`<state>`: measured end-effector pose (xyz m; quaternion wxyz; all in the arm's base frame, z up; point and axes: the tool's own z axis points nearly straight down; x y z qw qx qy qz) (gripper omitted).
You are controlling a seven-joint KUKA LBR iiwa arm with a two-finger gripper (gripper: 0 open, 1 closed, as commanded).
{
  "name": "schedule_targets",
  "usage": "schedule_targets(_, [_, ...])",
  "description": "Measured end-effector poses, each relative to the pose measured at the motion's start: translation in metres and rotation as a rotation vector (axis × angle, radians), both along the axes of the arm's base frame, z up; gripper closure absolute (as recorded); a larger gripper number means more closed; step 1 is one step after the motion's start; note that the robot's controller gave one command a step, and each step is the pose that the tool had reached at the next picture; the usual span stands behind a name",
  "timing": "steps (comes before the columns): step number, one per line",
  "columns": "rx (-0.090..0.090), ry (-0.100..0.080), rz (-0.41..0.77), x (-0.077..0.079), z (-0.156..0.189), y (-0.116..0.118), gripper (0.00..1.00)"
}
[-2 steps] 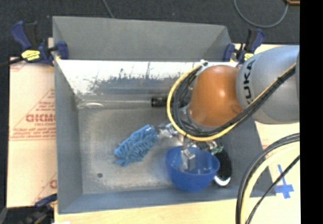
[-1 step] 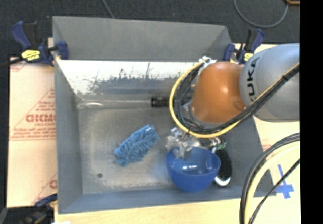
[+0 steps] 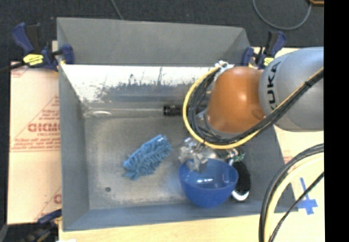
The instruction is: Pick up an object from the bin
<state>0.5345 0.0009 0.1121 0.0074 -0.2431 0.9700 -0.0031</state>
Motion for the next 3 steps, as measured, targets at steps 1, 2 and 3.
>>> schedule_targets(1, [0.0,-0.01,0.009,-0.003,0.089,0.004,1.0])
schedule_targets(2, [0.002,0.005,-0.016,0.002,0.034,-0.002,1.0])
schedule_targets(3, [0.0,-0.012,0.015,0.023,0.142,-0.004,1.0])
